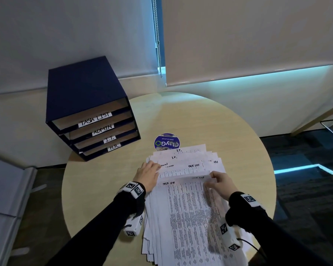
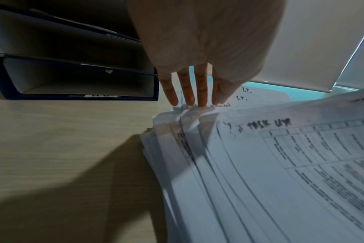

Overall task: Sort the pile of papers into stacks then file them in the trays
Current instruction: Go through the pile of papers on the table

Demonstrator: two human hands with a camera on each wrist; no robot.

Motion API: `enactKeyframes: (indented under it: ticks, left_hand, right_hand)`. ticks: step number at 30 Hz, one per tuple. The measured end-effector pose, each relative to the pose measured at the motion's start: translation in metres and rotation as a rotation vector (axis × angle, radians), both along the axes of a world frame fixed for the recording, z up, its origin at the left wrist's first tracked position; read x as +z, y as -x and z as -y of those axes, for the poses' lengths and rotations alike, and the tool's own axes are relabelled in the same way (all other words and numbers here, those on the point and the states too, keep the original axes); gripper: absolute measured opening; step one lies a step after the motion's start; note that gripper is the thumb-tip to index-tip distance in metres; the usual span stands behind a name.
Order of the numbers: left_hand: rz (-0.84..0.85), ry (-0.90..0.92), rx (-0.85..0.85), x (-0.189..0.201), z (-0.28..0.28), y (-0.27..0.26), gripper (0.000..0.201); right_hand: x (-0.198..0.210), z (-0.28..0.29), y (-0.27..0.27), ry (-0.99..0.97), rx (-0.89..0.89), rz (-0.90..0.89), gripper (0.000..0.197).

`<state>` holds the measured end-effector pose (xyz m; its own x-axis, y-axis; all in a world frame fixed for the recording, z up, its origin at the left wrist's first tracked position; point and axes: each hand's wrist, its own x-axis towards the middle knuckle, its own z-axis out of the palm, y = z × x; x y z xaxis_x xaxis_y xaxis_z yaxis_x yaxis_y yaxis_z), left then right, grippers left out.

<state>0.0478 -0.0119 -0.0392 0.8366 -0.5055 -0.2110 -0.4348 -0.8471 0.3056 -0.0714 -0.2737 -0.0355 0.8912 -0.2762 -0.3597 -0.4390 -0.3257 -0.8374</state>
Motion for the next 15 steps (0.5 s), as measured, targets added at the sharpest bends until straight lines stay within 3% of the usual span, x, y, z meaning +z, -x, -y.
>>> enactKeyframes:
  ticks: [5, 11, 15]
  left_hand:
    - [0.084, -0.044, -0.008, 0.003, 0.004, -0.005, 0.017]
    - [0.14, 0.004, -0.07, 0.009, 0.001, 0.0, 0.009]
    - [0.292, 0.103, -0.194, 0.008, -0.011, 0.01, 0.012]
  right_hand:
    - [0.001, 0.003, 0.003, 0.023, -0.05, -0.005, 0.034]
    - [-0.001, 0.008, 0.005, 0.035, 0.035, 0.029, 0.022]
    - [0.003, 0.005, 0.006, 0.031, 0.005, 0.004, 0.022]
